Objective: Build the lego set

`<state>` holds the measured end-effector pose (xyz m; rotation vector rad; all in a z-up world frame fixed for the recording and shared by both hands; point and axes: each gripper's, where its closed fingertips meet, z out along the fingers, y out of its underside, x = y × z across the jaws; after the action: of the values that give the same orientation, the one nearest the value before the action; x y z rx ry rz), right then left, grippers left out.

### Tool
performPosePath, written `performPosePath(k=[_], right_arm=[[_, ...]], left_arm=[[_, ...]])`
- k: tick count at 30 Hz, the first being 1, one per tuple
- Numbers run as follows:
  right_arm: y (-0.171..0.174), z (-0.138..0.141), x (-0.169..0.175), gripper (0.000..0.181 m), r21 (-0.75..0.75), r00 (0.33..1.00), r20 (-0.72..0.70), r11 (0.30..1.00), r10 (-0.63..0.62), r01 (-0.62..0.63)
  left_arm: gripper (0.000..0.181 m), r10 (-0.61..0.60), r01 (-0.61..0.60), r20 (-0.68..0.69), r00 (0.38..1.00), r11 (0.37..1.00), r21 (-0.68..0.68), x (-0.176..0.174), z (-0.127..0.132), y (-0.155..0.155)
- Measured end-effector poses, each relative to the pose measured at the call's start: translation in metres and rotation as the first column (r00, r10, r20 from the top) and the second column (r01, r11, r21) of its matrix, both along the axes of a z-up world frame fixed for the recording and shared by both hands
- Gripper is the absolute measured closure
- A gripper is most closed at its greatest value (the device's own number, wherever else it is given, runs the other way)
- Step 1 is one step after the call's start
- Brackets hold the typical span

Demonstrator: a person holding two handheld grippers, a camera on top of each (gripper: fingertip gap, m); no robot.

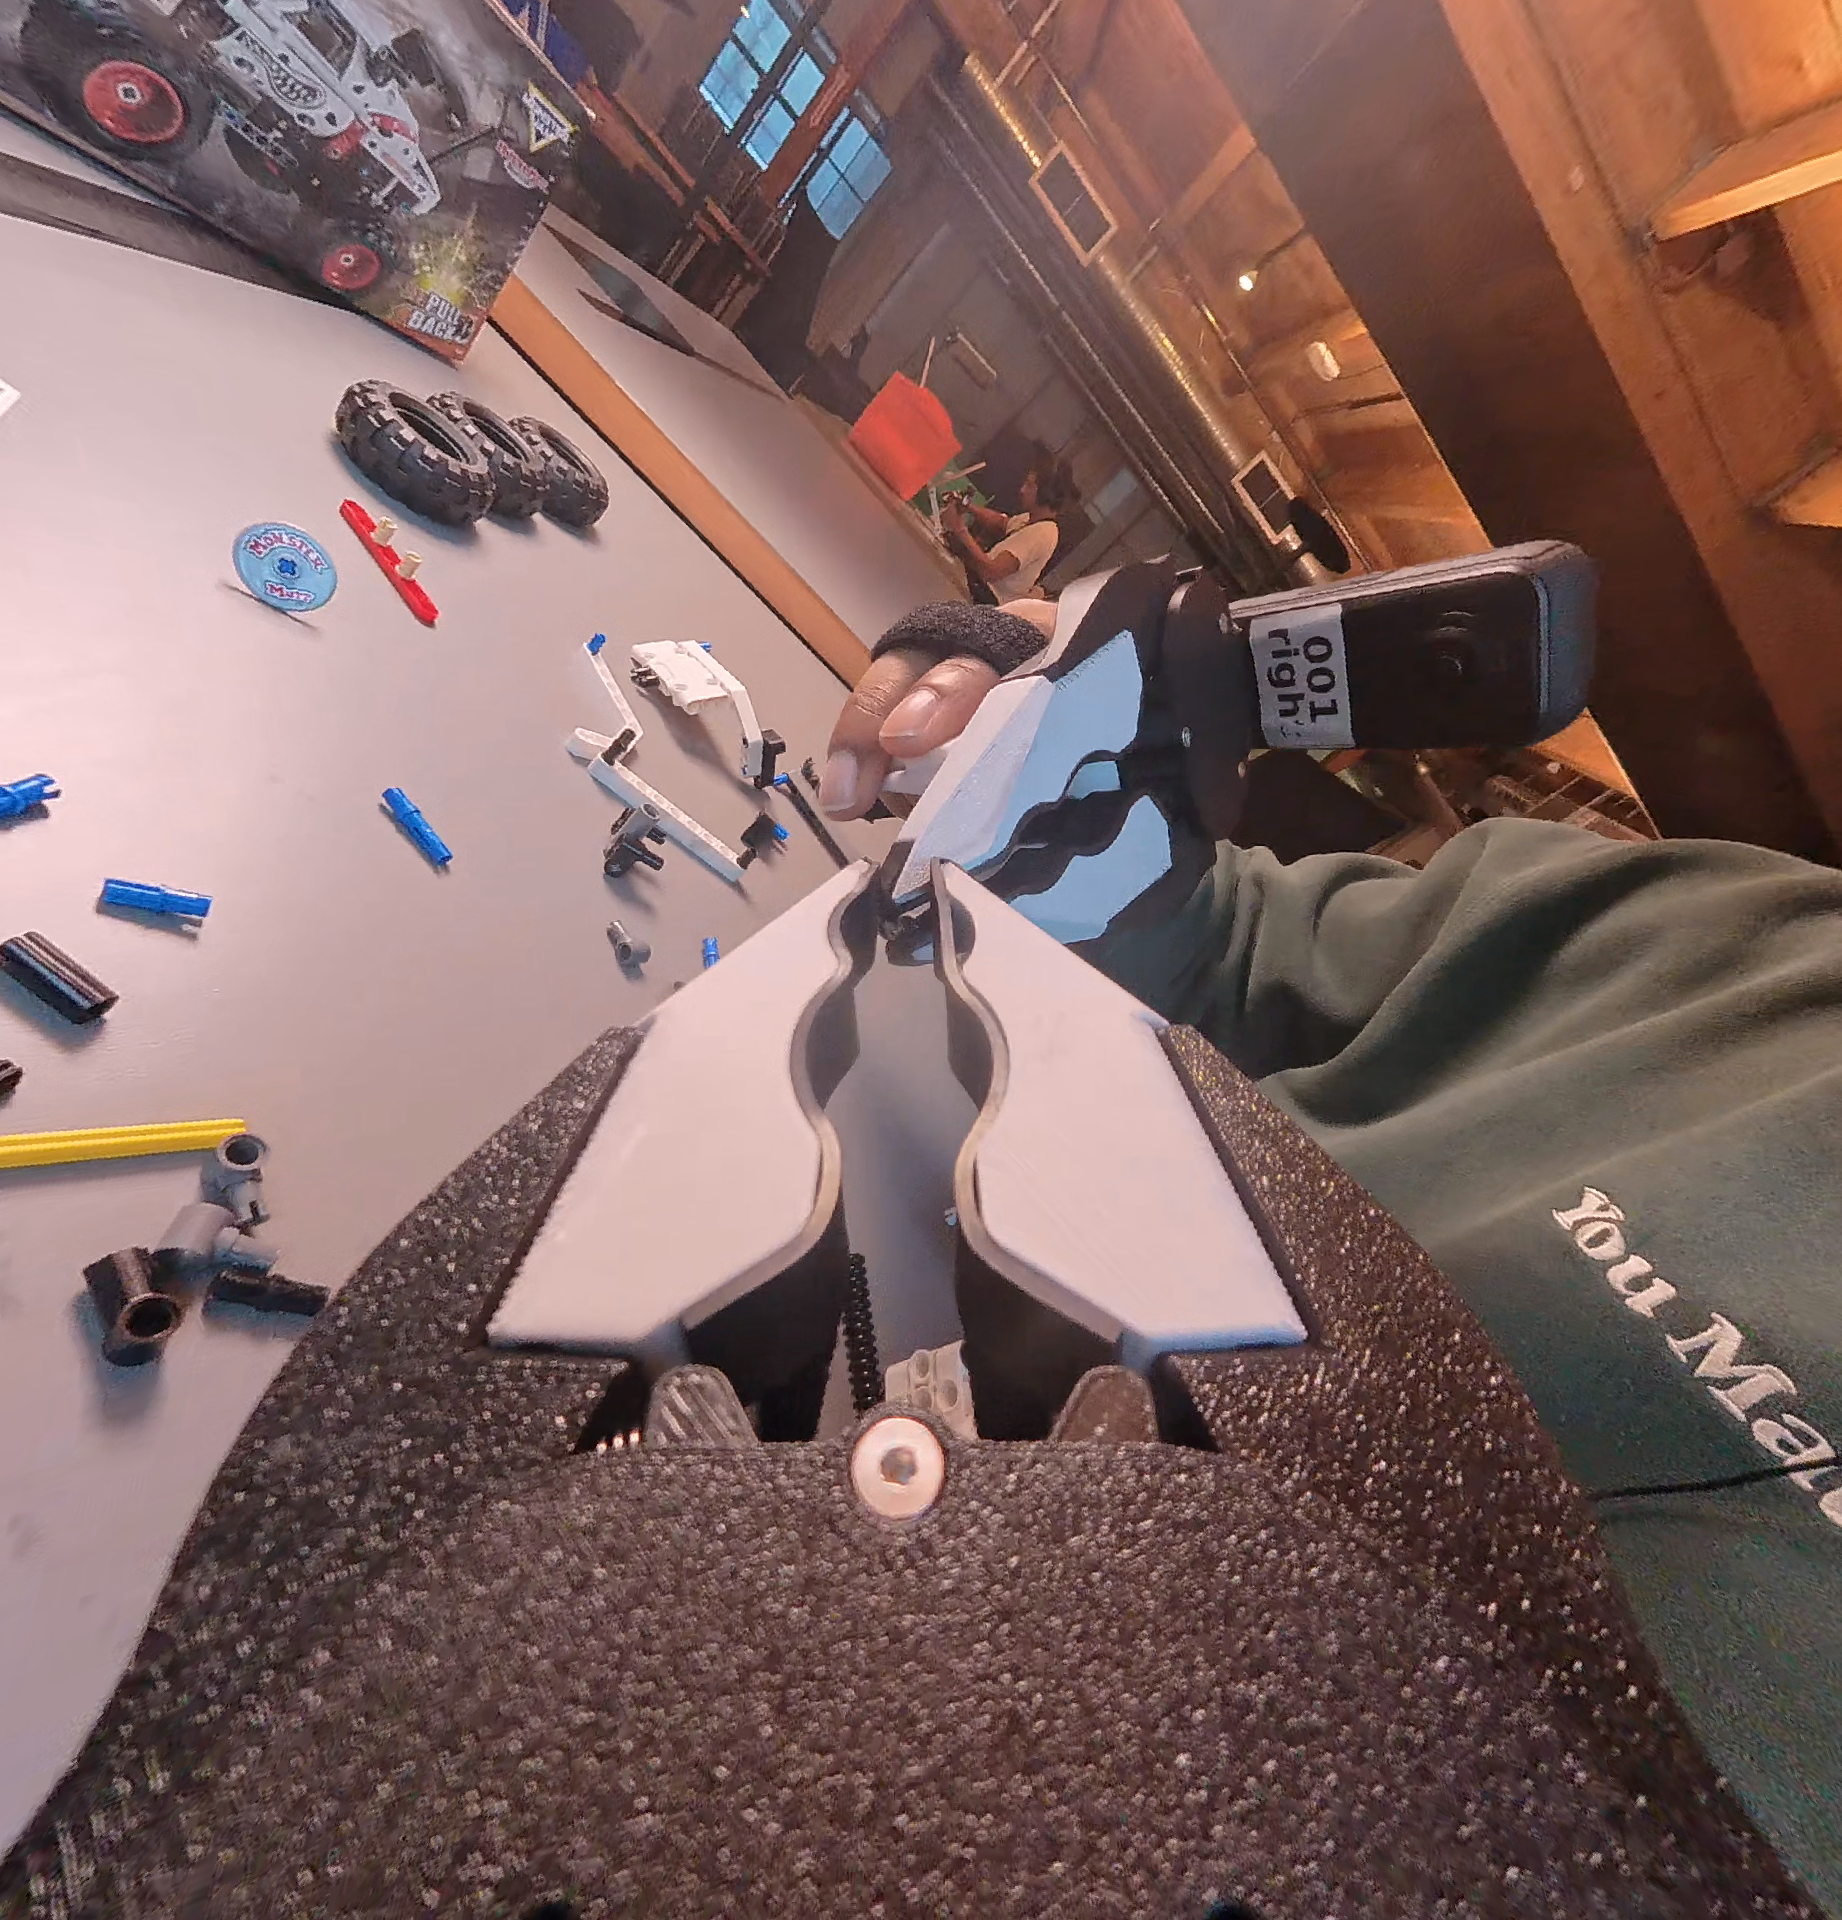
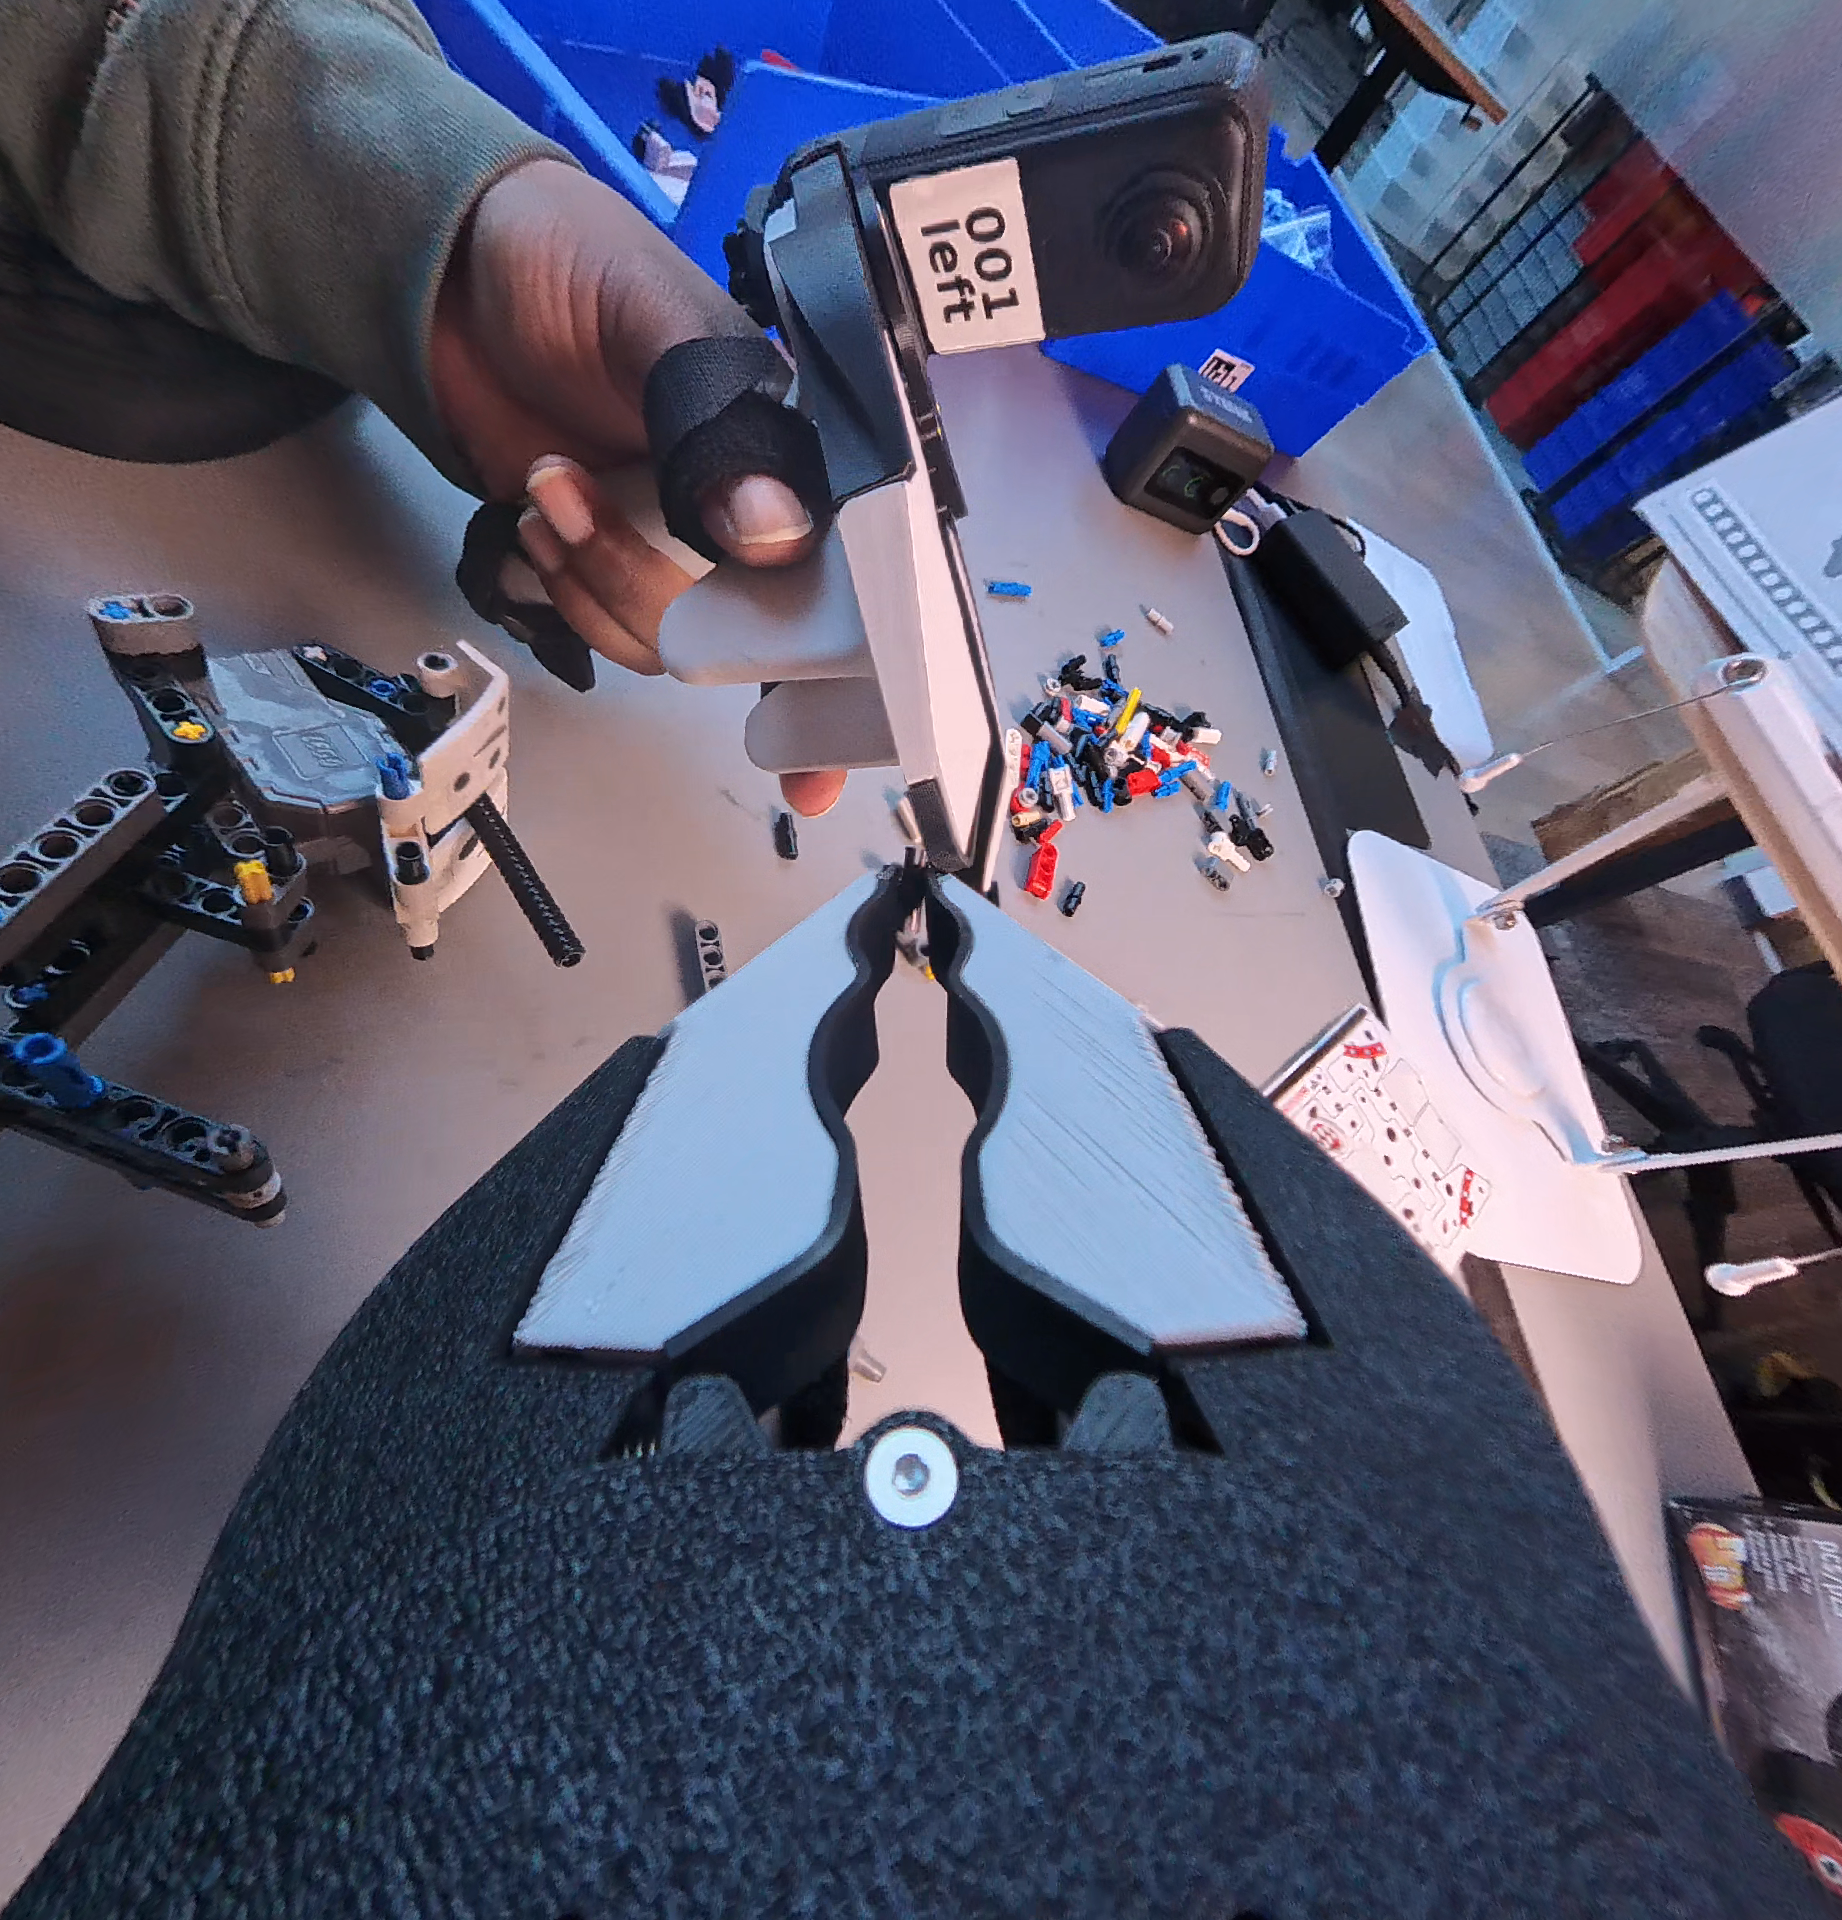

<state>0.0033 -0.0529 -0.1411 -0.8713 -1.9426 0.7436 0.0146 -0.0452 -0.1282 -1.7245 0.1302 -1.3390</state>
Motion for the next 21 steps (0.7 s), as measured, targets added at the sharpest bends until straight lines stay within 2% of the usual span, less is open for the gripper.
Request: performPosePath(k=[4,7,8,12,16,21], right_arm=[[0.004,0.005,-0.002,0.177,0.036,0.999,-0.016,0.999,-0.028,0.029],[0.003,0.01,-0.002,0.177,0.042,0.999,-0.032,0.999,-0.03,0.031],[0.003,0.011,-0.002,0.177,0.053,0.999,-0.031,0.998,-0.033,0.035],[0.001,0.019,-0.003,0.177,0.032,0.997,-0.073,0.999,-0.021,0.024],[-0.004,0.034,-0.003,0.175,-0.076,0.991,-0.133,0.997,0.017,-0.028],[-0.01,0.047,0.001,0.176,-0.17,0.978,-0.203,0.981,0.054,-0.09]], left_arm=[[0.164,-0.007,0.007,0.024,1.0,1.0,0.003,-0.003,0.004,-0.002],[0.168,-0.007,0.007,0.024,1.0,1.0,-0.01,-0.003,0.001,-0.002],[0.174,-0.012,0.012,0.039,0.999,1.0,-0.006,-0.002,0.004,-0.003],[0.176,-0.025,0.024,0.053,0.998,1.0,0.014,-0.004,0.01,-0.006],[0.177,-0.073,0.064,0.187,0.98,0.997,0.051,-0.005,0.025,-0.012],[0.177,-0.148,0.121,0.342,0.928,0.988,0.1,-0.005,0.041,-0.02]])
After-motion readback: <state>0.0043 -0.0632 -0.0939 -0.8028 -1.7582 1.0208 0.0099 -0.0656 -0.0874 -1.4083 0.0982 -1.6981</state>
